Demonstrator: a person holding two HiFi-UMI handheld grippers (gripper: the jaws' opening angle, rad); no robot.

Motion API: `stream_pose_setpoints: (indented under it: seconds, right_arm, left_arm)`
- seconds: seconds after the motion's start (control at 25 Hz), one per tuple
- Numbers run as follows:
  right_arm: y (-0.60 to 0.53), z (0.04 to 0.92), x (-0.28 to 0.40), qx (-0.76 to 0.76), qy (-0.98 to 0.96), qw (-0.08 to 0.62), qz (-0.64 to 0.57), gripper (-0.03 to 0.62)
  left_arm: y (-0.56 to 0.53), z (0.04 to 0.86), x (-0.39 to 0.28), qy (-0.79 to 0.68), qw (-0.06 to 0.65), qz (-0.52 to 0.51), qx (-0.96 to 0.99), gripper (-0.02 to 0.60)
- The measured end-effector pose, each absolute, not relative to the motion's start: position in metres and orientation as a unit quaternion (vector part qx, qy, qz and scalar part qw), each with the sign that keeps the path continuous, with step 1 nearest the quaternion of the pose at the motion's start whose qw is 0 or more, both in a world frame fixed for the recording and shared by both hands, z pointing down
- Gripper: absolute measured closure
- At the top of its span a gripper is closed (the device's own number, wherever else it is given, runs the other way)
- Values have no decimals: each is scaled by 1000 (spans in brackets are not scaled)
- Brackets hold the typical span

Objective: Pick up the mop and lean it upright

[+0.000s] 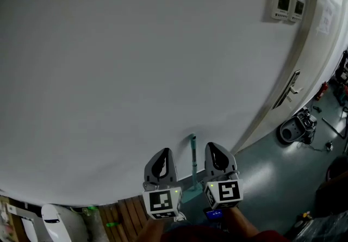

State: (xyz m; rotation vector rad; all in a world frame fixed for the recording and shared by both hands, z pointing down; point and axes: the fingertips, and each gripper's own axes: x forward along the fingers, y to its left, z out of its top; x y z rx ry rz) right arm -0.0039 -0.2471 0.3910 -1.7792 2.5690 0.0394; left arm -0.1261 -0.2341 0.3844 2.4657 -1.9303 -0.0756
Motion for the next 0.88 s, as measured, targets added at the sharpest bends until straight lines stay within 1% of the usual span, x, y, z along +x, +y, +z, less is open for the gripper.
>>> stream_pose_setpoints:
  seconds: [0.6,0.88]
  right_arm:
    - [-264,394,1,-545,838,6,13,577]
    - [-262,407,-3,-540,841,-8,20,577]
  left_arm:
    - [-246,394,-119,-636,0,1,771,566]
    - [-240,391,-122,-642,-4,-2,766,566]
